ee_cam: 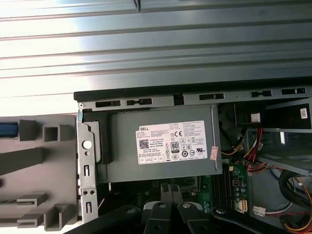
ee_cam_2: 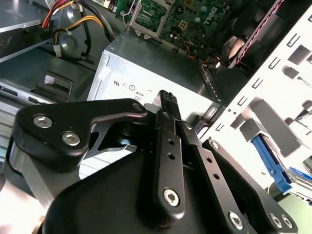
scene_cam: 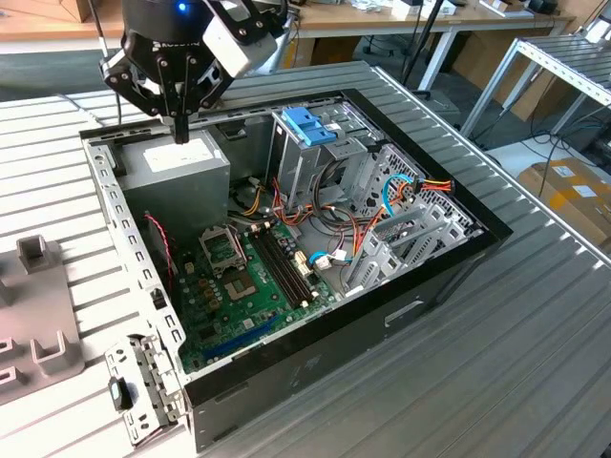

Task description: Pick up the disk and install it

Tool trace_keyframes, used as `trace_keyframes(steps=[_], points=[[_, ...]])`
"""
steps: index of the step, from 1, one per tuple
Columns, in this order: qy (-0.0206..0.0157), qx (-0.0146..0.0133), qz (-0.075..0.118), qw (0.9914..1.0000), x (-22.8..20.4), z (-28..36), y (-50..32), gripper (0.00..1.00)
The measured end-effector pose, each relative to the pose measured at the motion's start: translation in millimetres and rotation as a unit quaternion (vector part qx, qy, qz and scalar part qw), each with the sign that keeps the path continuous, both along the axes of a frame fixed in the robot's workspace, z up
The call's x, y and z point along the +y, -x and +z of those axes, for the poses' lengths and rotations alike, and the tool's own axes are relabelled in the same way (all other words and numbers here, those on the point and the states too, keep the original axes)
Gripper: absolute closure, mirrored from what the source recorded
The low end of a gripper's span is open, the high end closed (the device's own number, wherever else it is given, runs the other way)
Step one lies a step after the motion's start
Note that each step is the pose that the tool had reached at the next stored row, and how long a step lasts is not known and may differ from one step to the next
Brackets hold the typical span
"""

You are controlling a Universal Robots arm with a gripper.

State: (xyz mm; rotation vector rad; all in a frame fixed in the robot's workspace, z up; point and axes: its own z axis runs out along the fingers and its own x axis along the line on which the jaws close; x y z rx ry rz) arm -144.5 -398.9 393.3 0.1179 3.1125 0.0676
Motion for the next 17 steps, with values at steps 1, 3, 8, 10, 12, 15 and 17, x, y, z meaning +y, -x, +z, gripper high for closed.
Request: trace_keyframes(steps=[1,3,8,10,12,15,17], points=[[0.0,0.0,0.0,1.0,0.0,0.0,0.3,0.89],[0.0,0.0,0.0,1.0,0.0,0.0,1.0,0.89],[0.0,0.0,0.0,1.0,0.0,0.0,2.7,0.89],[0.0,0.0,0.0,1.0,0.0,0.0,3.3,0.89],[0.0,0.0,0.0,1.0,0.0,0.0,4.7,0.89],[0.0,0.0,0.0,1.0,0.0,0.0,5.8,0.89],[0.0,0.0,0.0,1.0,0.0,0.0,6.5,0.89]])
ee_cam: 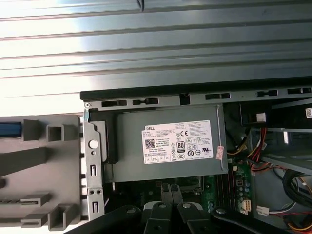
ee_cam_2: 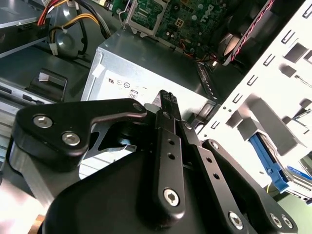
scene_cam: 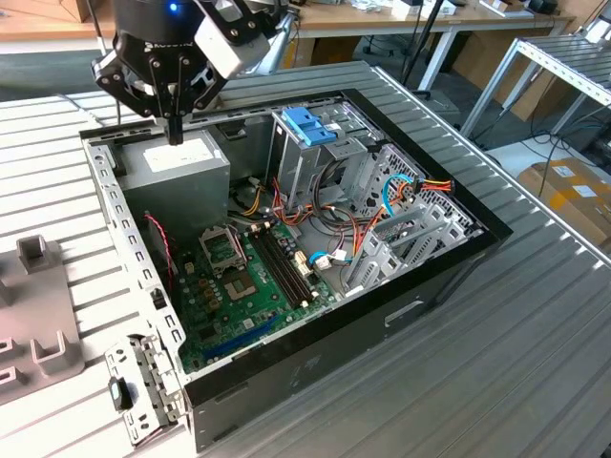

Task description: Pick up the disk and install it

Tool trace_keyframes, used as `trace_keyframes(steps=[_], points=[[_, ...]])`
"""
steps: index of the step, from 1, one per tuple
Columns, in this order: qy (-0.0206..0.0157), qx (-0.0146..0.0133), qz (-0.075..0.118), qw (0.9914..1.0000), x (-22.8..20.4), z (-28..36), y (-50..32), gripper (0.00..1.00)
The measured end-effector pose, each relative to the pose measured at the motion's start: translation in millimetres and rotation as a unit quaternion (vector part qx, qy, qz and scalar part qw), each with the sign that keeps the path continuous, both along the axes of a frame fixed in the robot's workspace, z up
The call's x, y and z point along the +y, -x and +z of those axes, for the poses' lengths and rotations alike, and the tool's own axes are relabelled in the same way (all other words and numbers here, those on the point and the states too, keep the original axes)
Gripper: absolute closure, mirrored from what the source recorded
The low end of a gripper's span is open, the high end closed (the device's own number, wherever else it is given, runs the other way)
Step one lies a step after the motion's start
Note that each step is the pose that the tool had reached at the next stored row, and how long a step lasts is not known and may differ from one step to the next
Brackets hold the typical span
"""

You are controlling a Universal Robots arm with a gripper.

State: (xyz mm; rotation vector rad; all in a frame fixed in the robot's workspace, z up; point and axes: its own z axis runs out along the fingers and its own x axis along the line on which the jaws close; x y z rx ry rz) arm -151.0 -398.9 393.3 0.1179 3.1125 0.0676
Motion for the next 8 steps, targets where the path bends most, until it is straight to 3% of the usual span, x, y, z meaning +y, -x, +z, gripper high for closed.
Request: trace_keyframes(steps=[8], points=[[0.0,0.0,0.0,1.0,0.0,0.0,5.4,0.89]])
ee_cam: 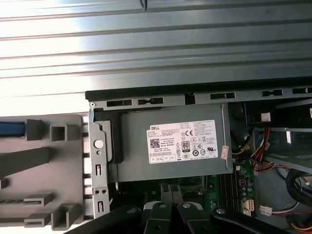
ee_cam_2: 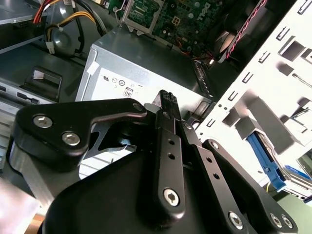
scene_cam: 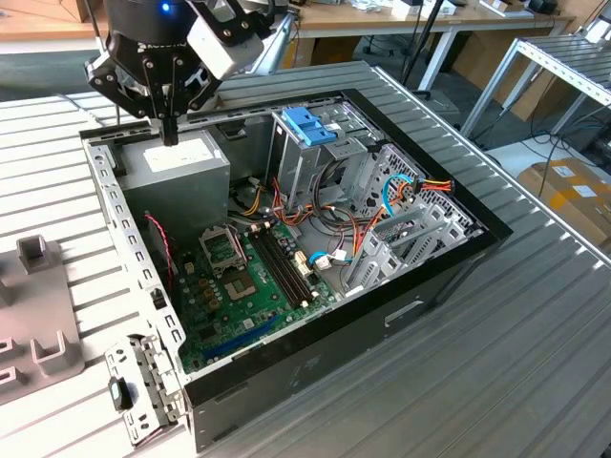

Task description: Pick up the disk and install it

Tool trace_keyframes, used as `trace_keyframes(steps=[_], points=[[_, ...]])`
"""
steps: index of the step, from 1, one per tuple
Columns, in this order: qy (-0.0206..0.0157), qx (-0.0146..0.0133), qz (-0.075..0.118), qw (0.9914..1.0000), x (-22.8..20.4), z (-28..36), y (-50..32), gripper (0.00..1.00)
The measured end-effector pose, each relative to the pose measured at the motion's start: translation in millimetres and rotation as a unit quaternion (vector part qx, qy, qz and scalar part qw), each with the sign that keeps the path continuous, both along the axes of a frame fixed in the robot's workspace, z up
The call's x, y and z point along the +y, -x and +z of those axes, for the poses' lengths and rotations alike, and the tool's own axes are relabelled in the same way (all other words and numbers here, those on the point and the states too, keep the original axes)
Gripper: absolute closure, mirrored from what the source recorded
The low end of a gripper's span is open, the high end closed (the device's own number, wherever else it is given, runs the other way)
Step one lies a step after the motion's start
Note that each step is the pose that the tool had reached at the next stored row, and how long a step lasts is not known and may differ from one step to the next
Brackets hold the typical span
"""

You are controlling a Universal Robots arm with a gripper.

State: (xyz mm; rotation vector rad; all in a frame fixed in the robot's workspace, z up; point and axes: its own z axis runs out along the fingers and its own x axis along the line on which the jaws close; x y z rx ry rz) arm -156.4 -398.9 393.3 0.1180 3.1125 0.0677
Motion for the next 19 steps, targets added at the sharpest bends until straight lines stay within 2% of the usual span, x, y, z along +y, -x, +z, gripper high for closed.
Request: trace_keyframes(steps=[19], points=[[0.0,0.0,0.0,1.0,0.0,0.0,9.0,0.89]])
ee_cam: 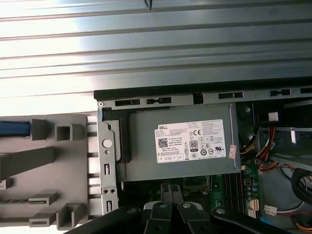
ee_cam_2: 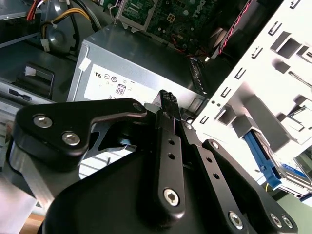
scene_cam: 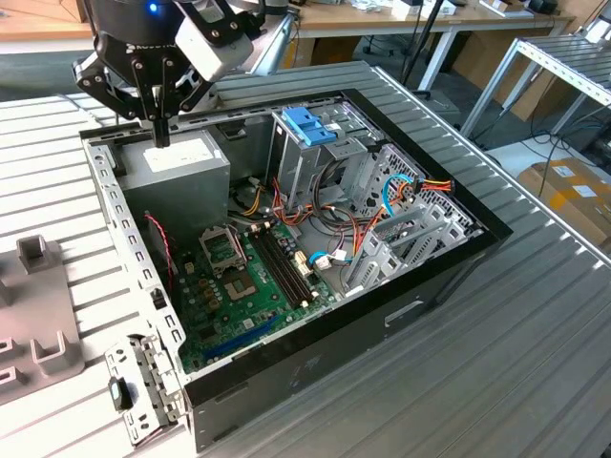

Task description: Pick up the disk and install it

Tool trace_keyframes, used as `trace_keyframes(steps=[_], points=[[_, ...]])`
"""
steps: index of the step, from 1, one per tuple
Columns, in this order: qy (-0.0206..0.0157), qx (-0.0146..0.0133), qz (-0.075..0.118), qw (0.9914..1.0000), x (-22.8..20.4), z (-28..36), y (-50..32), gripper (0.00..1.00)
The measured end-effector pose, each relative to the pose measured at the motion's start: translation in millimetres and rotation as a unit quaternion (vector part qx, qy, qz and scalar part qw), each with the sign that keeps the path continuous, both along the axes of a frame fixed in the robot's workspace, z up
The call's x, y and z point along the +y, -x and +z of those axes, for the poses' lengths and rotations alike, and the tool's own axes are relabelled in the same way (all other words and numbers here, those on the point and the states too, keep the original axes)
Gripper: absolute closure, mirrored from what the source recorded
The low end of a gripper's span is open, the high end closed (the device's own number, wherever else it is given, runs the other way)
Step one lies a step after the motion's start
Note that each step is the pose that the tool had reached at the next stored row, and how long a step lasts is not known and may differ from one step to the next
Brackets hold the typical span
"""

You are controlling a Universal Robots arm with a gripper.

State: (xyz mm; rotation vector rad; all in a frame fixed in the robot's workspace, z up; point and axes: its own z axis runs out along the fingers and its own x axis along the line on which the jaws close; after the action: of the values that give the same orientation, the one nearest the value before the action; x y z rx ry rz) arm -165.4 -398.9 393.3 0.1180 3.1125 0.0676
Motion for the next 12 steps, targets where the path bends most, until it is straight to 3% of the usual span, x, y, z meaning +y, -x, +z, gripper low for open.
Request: trace_keyframes(steps=[12], points=[[0.0,0.0,0.0,1.0,0.0,0.0,3.1,0.89]])
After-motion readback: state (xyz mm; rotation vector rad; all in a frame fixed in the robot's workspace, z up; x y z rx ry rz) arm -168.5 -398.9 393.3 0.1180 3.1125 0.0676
